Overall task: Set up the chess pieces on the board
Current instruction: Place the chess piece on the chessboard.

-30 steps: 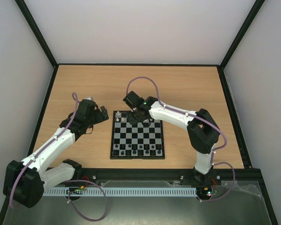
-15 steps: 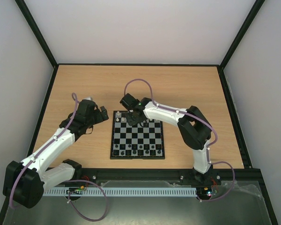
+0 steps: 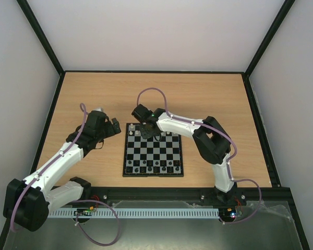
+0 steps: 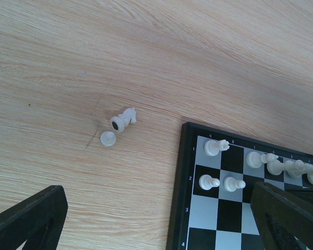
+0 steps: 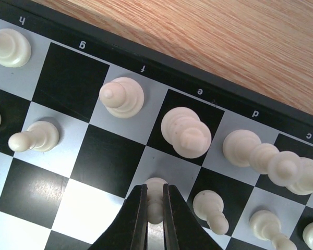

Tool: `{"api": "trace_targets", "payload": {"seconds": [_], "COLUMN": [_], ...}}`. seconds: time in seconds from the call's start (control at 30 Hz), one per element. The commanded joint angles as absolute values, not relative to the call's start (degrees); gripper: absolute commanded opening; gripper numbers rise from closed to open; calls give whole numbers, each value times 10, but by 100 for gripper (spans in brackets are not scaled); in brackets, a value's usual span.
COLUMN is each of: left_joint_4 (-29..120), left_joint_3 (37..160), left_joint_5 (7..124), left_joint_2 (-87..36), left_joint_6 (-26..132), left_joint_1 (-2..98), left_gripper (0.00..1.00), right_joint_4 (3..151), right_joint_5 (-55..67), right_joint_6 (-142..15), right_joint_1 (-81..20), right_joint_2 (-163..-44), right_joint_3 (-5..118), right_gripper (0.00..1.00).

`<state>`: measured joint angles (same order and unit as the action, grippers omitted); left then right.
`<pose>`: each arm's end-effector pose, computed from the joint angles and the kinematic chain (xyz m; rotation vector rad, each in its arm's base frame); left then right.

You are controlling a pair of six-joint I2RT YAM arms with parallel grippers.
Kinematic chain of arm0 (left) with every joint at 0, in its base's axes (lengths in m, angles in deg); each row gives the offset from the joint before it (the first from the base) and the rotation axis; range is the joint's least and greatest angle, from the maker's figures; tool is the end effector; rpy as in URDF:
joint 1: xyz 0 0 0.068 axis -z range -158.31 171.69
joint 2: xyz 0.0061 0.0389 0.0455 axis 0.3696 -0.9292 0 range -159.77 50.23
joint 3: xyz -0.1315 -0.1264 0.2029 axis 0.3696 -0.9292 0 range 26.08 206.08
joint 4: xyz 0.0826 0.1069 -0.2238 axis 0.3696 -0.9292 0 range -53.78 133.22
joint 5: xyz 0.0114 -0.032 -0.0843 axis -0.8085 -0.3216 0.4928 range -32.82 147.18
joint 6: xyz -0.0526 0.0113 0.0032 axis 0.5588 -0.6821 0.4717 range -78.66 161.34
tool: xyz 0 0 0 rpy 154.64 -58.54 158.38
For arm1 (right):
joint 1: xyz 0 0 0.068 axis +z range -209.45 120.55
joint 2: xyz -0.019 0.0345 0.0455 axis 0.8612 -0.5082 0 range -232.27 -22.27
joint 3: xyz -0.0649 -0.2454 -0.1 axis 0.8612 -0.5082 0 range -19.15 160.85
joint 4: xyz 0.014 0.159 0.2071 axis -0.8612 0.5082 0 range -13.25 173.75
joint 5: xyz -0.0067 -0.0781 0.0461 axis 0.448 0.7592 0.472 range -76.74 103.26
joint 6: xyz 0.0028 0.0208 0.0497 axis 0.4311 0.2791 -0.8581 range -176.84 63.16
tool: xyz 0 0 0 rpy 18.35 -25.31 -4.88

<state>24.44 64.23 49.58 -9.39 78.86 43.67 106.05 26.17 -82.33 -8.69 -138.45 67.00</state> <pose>0.2056 -0.0779 0.2368 -0.3805 2.2656 -0.3960 0.2809 0.3312 0.1862 -0.4859 2.5328 0.2069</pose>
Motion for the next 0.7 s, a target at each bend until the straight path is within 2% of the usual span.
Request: {"api": "trace_targets", "payload": {"seconds": [0.0,0.2,0.43,0.67], "left_joint_4": [235,237,240,246], "left_joint_3": [632,632,632,635], "left_joint_5": [489,489,487,474], "left_joint_2": [-84,-87,-92,-122], "left_joint_6": [788,789,789,795], "left_joint_1": [439,440,439,439], "left_gripper": [100,100,99,99], "right_joint_4": [1091,1090,1089,1074], "right_joint_5": [279,280,269,221], "right_joint_6": [-825,-824,-824,-819], "right_joint_1": [-84,-85,-85,-84], "right_joint_2": [-1398,-1404,-1392,-1344], "right_joint_3": [686,687,684,661], "right_gripper": [6,7,19,26]}}
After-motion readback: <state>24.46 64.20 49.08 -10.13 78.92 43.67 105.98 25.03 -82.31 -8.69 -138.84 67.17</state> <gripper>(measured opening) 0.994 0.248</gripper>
